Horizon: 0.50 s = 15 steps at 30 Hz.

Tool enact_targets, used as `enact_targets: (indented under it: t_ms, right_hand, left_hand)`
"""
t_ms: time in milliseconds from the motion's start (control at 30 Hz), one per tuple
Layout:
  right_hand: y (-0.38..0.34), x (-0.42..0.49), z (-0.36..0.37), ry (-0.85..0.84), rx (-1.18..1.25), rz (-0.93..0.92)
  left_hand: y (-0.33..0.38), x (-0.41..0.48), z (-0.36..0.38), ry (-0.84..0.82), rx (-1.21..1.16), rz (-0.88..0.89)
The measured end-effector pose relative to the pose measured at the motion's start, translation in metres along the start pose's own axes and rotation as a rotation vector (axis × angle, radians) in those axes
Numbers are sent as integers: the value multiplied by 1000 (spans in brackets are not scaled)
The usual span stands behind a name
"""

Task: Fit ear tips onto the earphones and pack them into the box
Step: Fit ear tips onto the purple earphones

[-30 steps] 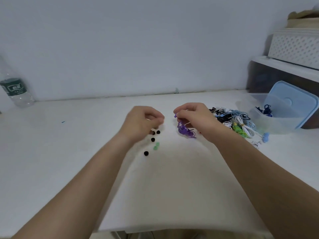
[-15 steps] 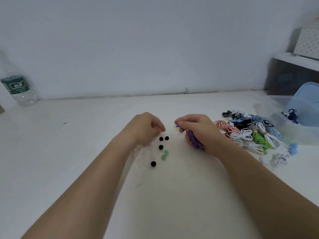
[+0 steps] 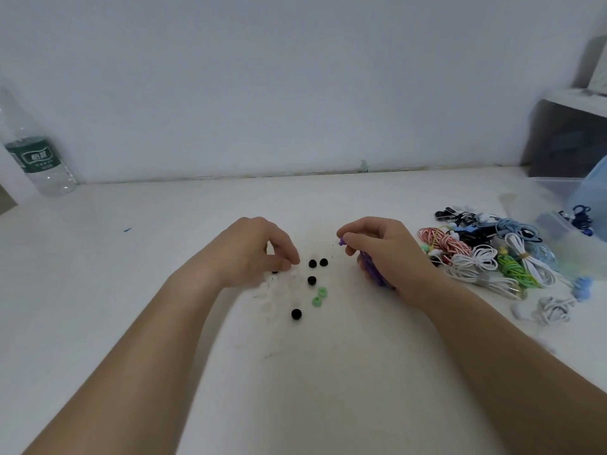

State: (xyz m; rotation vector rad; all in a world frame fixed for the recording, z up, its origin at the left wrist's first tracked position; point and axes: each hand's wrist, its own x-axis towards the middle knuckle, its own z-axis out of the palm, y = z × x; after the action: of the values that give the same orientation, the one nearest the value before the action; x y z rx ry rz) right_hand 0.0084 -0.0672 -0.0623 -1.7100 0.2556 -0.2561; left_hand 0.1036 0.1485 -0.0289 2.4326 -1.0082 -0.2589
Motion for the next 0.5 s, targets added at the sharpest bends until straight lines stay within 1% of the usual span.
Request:
enact_targets:
  t_ms: [200,333,433,500]
  right_hand:
    - [-3,-4,0,-6,17,-15]
    - [-4,-6,1,-5,24,-21]
    - [-5,-7,0,-4,25,-20]
    - [-5,-7,0,-8,24,-19]
  left_hand:
    - [4,1,6,-31,14,-39]
    - [6,-1,7,-16,20,-26]
    - [7,-5,4,38,-35,-14]
    - [7,-7,1,110,-106,-11]
